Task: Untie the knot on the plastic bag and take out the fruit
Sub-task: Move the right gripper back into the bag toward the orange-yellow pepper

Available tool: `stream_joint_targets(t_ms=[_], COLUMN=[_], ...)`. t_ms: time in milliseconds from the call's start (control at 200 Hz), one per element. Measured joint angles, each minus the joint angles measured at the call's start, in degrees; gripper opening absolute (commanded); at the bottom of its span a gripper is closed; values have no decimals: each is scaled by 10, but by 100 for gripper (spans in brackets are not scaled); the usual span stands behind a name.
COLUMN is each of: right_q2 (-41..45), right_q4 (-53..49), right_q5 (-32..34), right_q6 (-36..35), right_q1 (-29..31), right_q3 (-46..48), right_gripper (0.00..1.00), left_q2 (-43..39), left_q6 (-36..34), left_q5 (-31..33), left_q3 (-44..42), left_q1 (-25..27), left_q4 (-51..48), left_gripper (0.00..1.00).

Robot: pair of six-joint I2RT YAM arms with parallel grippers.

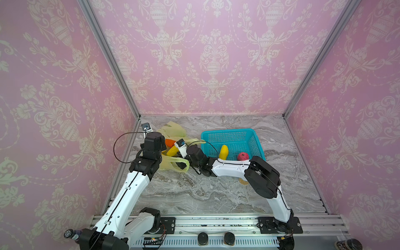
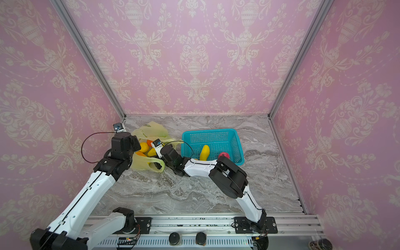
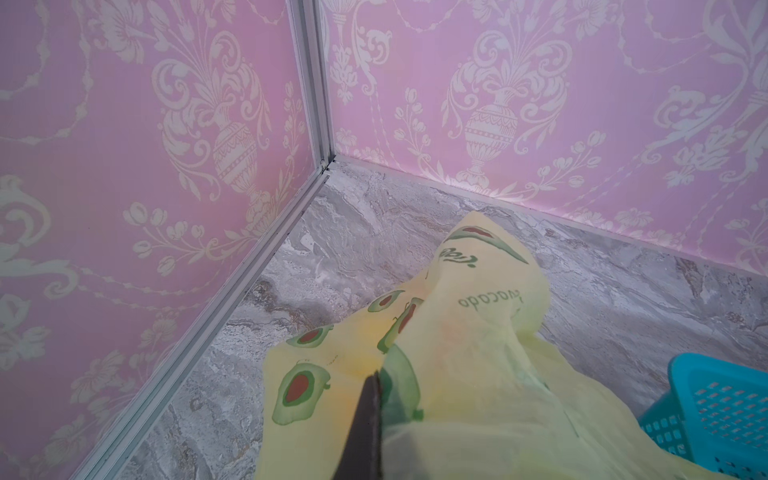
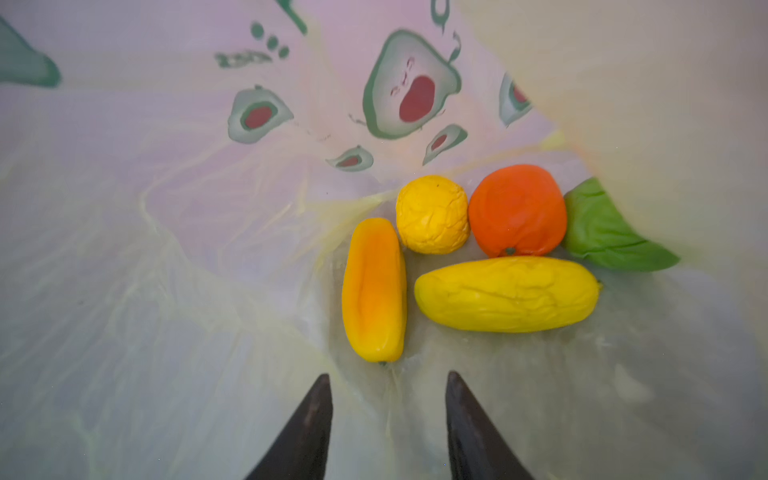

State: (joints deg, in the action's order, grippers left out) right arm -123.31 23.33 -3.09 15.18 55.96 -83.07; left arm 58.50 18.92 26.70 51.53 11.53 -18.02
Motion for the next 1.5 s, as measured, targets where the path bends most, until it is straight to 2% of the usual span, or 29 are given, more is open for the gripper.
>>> stream_joint_targets(t_ms=[45, 125, 200, 265, 355, 505, 610, 746, 1086, 1261, 1501], right_q2=[-6, -6, -4, -5, -18, -29, -29, -40, -119, -139, -178], right_q4=[-2, -11, -11, -12, -14, 8, 25, 40, 11, -23, -47], right_q5=[-23, -36, -36, -46, -75, -106, -93, -70, -40, -19, -15], right_q6=[3, 4, 8, 12, 21, 32, 28, 26, 17, 14, 16], right_q1=[-5, -10, -15, -18, -18, -10, 3, 18, 28, 33, 35], right_q3=[0, 0, 0, -2, -18, -10, 10, 12, -68, -105, -164], right_gripper=[47, 56, 58, 58, 60, 71, 77, 78, 78, 87, 92], left_q2=[-3, -22, -45, -51, -43, -17, -3, 19, 20, 14, -17], left_q6=[-1, -9, -17, -18, -19, -19, -19, -19, -19, -19, -18], left_q5=[-4, -22, -41, -56, -79, -109, -136, -158, -163, -163, -160], left_q3=[-21, -91, -159, -183, -183, -172, -169, -167, -167, -167, -175], left_q1=[0, 0, 0, 0, 0, 0, 0, 2, 3, 3, 3], left_q4=[11, 55, 87, 92, 112, 133, 146, 154, 162, 169, 177], left_gripper=[0, 0, 0, 0, 0, 0, 0, 0, 0, 0, 0])
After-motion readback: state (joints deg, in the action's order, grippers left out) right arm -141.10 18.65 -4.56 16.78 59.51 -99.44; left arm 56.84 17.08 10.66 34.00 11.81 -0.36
